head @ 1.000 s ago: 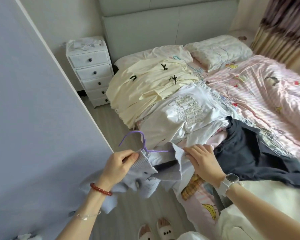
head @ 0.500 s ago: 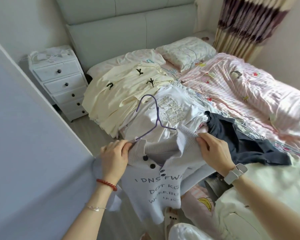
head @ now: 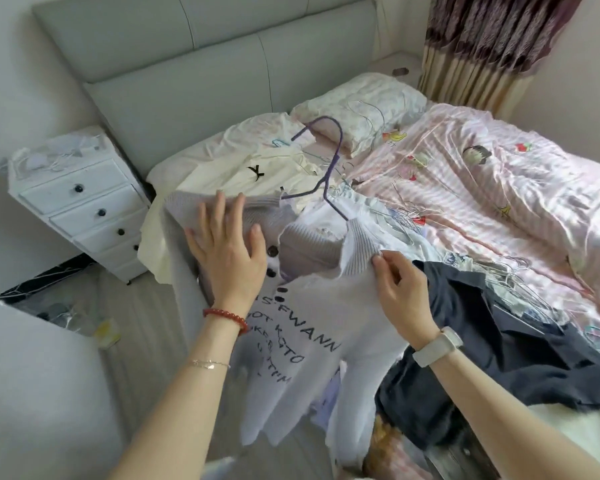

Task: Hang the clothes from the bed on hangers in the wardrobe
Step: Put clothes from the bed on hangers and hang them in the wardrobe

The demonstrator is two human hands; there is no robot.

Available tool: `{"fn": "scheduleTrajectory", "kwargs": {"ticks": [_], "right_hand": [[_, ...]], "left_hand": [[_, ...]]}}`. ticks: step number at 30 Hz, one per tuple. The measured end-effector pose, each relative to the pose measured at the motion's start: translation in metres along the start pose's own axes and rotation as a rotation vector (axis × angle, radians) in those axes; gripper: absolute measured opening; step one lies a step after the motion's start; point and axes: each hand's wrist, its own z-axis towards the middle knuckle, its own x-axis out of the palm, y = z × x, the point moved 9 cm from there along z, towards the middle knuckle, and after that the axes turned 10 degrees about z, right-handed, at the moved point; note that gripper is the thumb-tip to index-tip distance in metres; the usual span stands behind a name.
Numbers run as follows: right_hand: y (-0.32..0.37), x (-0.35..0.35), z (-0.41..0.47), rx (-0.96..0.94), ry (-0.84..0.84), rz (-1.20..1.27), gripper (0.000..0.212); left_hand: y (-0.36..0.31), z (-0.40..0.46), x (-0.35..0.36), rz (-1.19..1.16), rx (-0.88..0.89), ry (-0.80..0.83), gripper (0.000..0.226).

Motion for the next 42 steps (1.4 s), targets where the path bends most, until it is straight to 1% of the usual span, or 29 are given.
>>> {"fn": "scheduleTrajectory", "kwargs": {"ticks": [2,5,7,8,10,12,15,17,20,22,24,26,29,33,36,38,41,42], "right_hand": [[-0.015,-0.004,0.044,0.034,-0.037,0.036,0.014],[-0.053,-0.022,0.115,0.074,-0.127,-0.009,0.023],[-0.089,-0.032,0.16,0.122,-0.149,-0.09,0.026],[-0.111,-0.035,0.18,0.153,-0.143,-0.134,0.025],[-0.162,-0.037,0.213,0.231,-0.101,-0.245,0.024],[-0.221,-0.038,0.233,0.349,-0.05,-0.355,0.025],[-0.293,-0.041,0.242,0.523,-0.011,-0.465,0.022],[-0.331,-0.038,0.239,0.592,0.047,-0.534,0.021],[-0.372,-0.025,0.219,0.659,0.247,-0.644,0.032],[-0.387,-0.017,0.204,0.701,0.347,-0.703,0.039],[-0.386,-0.011,0.199,0.668,0.348,-0.755,0.046],[-0.373,-0.007,0.201,0.596,0.31,-0.805,0.048],[-0.344,0.017,0.207,0.415,0.361,-0.826,0.051],[-0.277,0.063,0.192,0.184,0.406,-0.717,0.051],[-0.222,0.099,0.157,0.063,0.482,-0.622,0.056],[-0.192,0.121,0.125,0.019,0.544,-0.599,0.056],[-0.161,0.145,0.059,-0.027,0.698,-0.589,0.057],[-0.152,0.152,0.036,-0.041,0.76,-0.58,0.059]], "left_hand": [[-0.021,0.035,0.037,-0.003,0.036,0.054,0.053],[-0.063,0.068,0.107,-0.022,0.151,0.178,0.057],[-0.084,0.075,0.158,-0.034,0.186,0.293,0.058],[-0.09,0.073,0.186,-0.033,0.17,0.385,0.057],[-0.093,0.054,0.248,0.0,0.12,0.616,0.053],[-0.087,0.022,0.301,0.072,0.093,0.824,0.054],[-0.065,-0.03,0.356,0.168,0.054,1.081,0.055],[-0.044,-0.062,0.381,0.222,0.006,1.214,0.056],[-0.021,-0.099,0.402,0.287,-0.02,1.349,0.054],[-0.014,-0.114,0.41,0.301,-0.03,1.403,0.053],[-0.013,-0.114,0.414,0.29,-0.043,1.388,0.052],[-0.015,-0.099,0.413,0.272,-0.013,1.311,0.05],[-0.017,-0.059,0.397,0.282,0.043,1.114,0.047],[-0.007,-0.013,0.344,0.322,-0.032,0.792,0.046],[0.002,-0.004,0.29,0.296,-0.078,0.562,0.042],[0.013,-0.02,0.255,0.281,-0.127,0.51,0.04],[0.033,-0.076,0.205,0.16,-0.271,0.524,0.041],[0.036,-0.099,0.187,0.153,-0.285,0.524,0.04]]}}
